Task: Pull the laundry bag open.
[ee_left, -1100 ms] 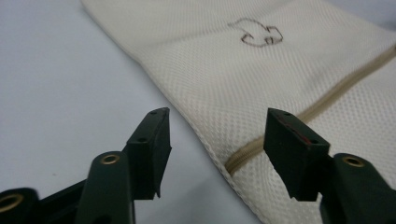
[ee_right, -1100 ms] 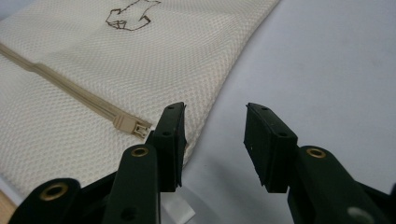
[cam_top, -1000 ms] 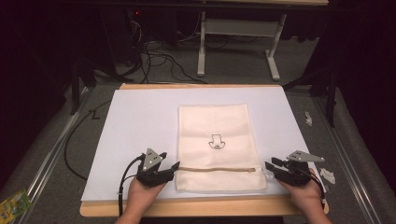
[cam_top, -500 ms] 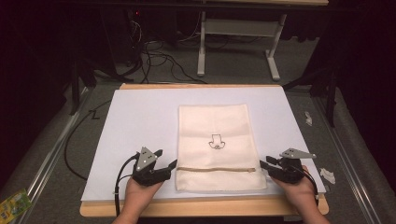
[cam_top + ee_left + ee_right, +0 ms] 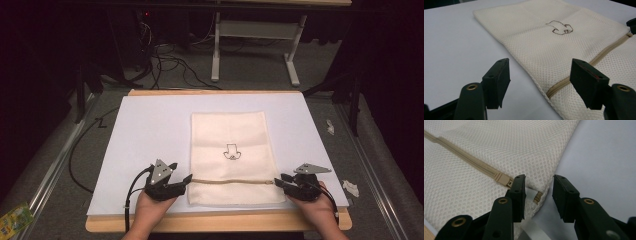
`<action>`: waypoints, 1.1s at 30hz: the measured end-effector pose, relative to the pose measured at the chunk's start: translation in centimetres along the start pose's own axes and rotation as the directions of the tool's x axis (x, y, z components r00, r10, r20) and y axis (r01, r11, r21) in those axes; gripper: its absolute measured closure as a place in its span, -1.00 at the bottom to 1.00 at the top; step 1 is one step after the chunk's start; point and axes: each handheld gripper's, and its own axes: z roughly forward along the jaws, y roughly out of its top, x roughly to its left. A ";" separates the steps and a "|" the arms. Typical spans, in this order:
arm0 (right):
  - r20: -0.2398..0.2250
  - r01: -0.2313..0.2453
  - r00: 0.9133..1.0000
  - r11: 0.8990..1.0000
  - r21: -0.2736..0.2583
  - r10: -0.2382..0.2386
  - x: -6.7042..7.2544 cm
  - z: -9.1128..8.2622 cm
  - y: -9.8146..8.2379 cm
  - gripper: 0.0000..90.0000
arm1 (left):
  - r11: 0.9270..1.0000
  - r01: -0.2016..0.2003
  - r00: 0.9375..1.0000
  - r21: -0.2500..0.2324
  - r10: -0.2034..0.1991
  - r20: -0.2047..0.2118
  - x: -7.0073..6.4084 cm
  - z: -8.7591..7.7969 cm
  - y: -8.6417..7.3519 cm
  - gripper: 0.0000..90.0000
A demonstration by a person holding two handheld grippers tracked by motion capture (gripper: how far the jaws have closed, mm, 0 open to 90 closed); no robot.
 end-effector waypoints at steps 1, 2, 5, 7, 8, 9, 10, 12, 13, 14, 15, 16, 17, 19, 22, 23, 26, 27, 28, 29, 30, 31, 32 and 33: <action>0.000 0.000 1.000 1.000 0.000 0.000 0.0 0.0 0.0 0.42 | 1.000 0.000 1.000 0.000 0.000 0.000 0.0 0.0 0.0 -0.27; 0.000 -0.003 1.000 1.000 0.001 0.003 0.1 -0.2 -0.1 0.41 | 1.000 -0.003 1.000 0.002 0.003 -0.001 0.0 0.0 0.0 -0.27; -0.005 -0.004 1.000 1.000 0.003 0.004 0.2 -0.3 -0.2 0.42 | 1.000 -0.003 1.000 0.002 0.003 -0.002 0.0 0.0 0.0 -0.27; -0.017 -0.005 1.000 1.000 0.008 0.005 0.2 -0.2 -0.2 0.56 | 1.000 -0.001 1.000 0.001 0.001 -0.002 0.0 0.0 0.0 -0.27; -0.016 0.000 1.000 1.000 0.010 0.000 0.3 -0.2 -0.2 0.66 | 1.000 0.002 1.000 0.000 -0.002 -0.002 0.1 0.0 0.0 -0.27; -0.010 0.012 1.000 1.000 0.009 -0.012 0.4 -0.1 -0.1 0.72 | 1.000 0.004 1.000 -0.002 -0.004 -0.001 0.1 0.0 0.0 -0.27; -0.001 0.018 1.000 1.000 0.013 -0.018 0.5 -0.1 -0.1 0.79 | 1.000 0.003 1.000 -0.002 -0.003 -0.001 0.1 0.0 0.0 -0.27; -0.003 0.037 0.999 0.999 0.016 -0.037 0.8 0.0 0.0 0.88 | 1.000 0.000 1.000 -0.004 0.000 0.000 0.0 -0.1 0.1 -0.27; -0.002 0.039 0.999 0.999 0.015 -0.039 0.8 0.0 0.0 0.88 | 1.000 0.000 1.000 -0.004 0.000 0.000 0.0 -0.1 0.1 -0.27; -0.002 0.041 0.999 0.999 0.015 -0.041 0.8 0.0 0.0 0.89 | 1.000 0.000 1.000 -0.005 0.000 0.000 0.0 -0.1 0.1 -0.27; -0.002 0.041 0.999 0.999 0.015 -0.041 0.8 0.0 0.0 0.89 | 1.000 0.001 1.000 -0.005 -0.001 0.001 0.0 -0.1 0.1 -0.27; 0.001 0.042 0.999 0.999 0.016 -0.042 0.8 -0.1 0.1 0.89 | 1.000 0.007 1.000 0.004 -0.007 0.008 0.0 -0.1 0.2 -0.26; 0.003 0.047 0.999 0.999 0.015 -0.047 0.8 -0.1 0.1 0.89 | 1.000 0.013 1.000 0.007 -0.013 0.018 0.1 -0.1 0.2 -0.25; 0.001 0.036 0.999 0.999 0.008 -0.036 0.8 -0.3 0.2 0.89 | 1.000 0.015 1.000 0.009 -0.015 0.026 0.0 0.0 0.2 -0.23; 0.003 0.039 0.999 0.999 -0.009 -0.039 0.8 -0.5 0.3 0.90 | 1.000 0.015 0.999 0.013 -0.016 0.034 0.0 0.1 0.2 -0.23; 0.003 0.037 0.999 0.999 -0.012 -0.037 0.9 -0.6 0.4 0.90 | 1.000 0.017 0.999 0.011 -0.018 0.035 -0.1 0.1 0.2 -0.23; 0.002 0.046 0.999 0.999 -0.030 -0.046 1.0 -0.8 0.5 0.90 | 1.000 0.024 0.998 0.010 -0.025 0.055 -0.3 0.2 0.3 -0.21; 0.002 0.047 0.999 0.998 -0.035 -0.047 1.0 -0.9 0.6 0.90 | 1.000 0.024 0.998 0.010 -0.025 0.055 -0.3 0.2 0.3 -0.19; 0.002 0.047 0.999 0.998 -0.035 -0.047 1.0 -0.9 0.6 0.90 | 1.000 0.028 0.997 0.010 -0.028 0.065 -0.3 0.2 0.4 -0.19; 0.002 0.049 0.999 0.998 -0.041 -0.049 1.0 -1.0 0.6 0.90 | 0.999 0.032 0.997 0.011 -0.033 0.074 -0.4 0.2 0.4 -0.17; 0.008 0.061 0.998 0.996 -0.057 -0.061 1.1 -1.2 0.8 0.90 | 0.999 0.033 0.996 0.006 -0.033 0.087 -0.8 0.3 0.4 -0.17; 0.008 0.061 0.998 0.996 -0.057 -0.061 1.1 -1.2 0.8 0.90 | 0.999 0.033 0.996 0.006 -0.033 0.087 -0.8 0.3 0.4 -0.17; 0.006 0.060 0.998 0.996 -0.072 -0.059 1.2 -1.4 1.0 0.90 | 1.000 0.024 0.995 0.009 -0.025 0.101 -1.1 0.4 0.5 -0.17; 0.006 0.060 0.998 0.996 -0.072 -0.059 1.2 -1.4 1.0 0.90 | 1.000 0.024 0.995 0.009 -0.025 0.101 -1.1 0.4 0.5 -0.17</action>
